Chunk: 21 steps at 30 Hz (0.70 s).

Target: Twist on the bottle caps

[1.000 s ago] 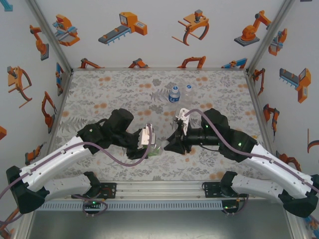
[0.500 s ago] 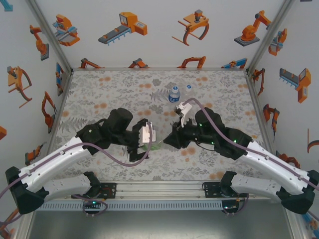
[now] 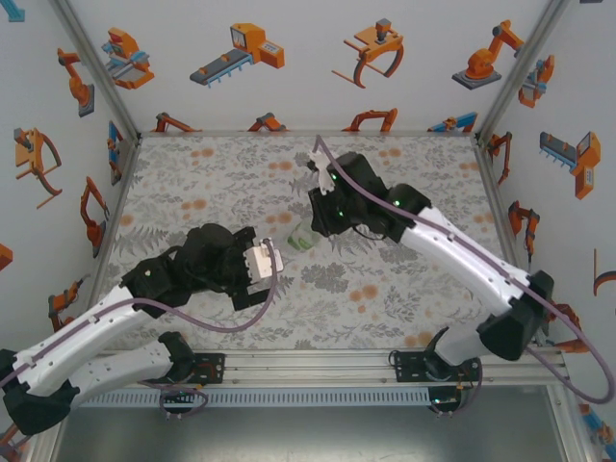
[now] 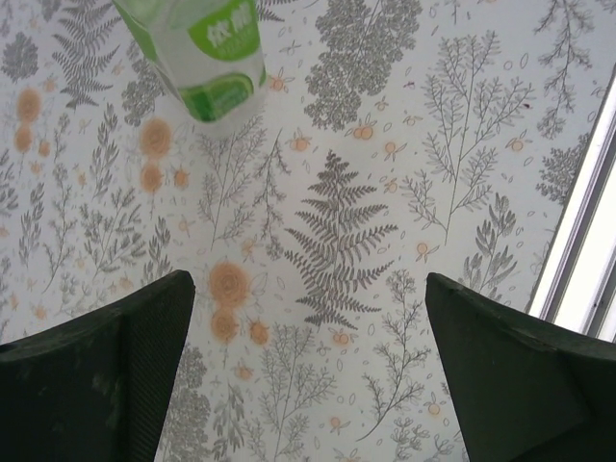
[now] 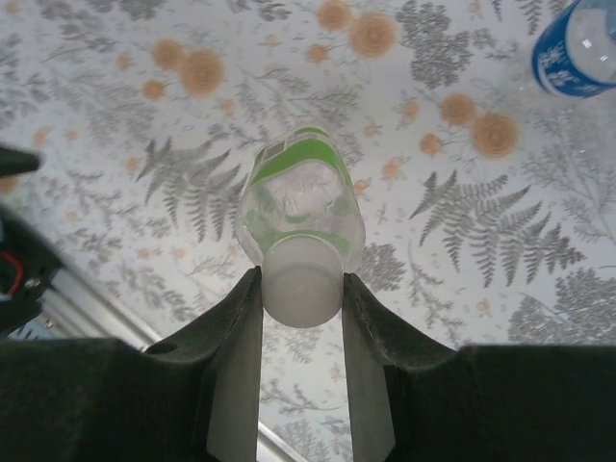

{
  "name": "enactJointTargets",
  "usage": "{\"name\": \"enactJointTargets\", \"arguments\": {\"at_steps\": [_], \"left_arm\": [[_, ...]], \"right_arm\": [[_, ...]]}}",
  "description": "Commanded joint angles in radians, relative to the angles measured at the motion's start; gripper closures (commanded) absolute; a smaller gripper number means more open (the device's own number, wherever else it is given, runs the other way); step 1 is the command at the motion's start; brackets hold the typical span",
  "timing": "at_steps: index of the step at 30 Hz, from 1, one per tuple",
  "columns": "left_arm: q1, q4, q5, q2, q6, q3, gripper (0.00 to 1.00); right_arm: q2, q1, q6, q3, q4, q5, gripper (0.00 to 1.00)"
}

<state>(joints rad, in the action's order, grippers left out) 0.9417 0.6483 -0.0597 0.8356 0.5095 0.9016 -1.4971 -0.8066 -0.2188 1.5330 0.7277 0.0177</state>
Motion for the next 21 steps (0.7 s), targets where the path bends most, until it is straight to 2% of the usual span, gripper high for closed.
{"name": "enactJointTargets", "arguments": {"at_steps": [1, 8, 13, 21], "left_arm": [[-0.003, 0.044, 0.041, -0.063, -0.030, -0.036, 0.03], [-0.003, -0.009, 0.079, -0.164, -0.037, -0.120, 0.03], [-0.002, 0.001, 0.111, -0.151, -0.035, -0.115, 0.03], [-0.001, 0.001, 0.093, -0.110, -0.037, -0.112, 0.03]], "right_arm": [[-0.124, 0.037, 0.081, 0.163, 0.143, -0.054, 1.00], [-0.403, 0.108, 0.150, 0.471, 0.278, -0.087, 1.00], [-0.547, 0.131, 0.181, 0.638, 0.316, -0.099, 1.00], [-0.712, 0.148, 0.202, 0.816, 0.325, -0.095, 1.00]]}}
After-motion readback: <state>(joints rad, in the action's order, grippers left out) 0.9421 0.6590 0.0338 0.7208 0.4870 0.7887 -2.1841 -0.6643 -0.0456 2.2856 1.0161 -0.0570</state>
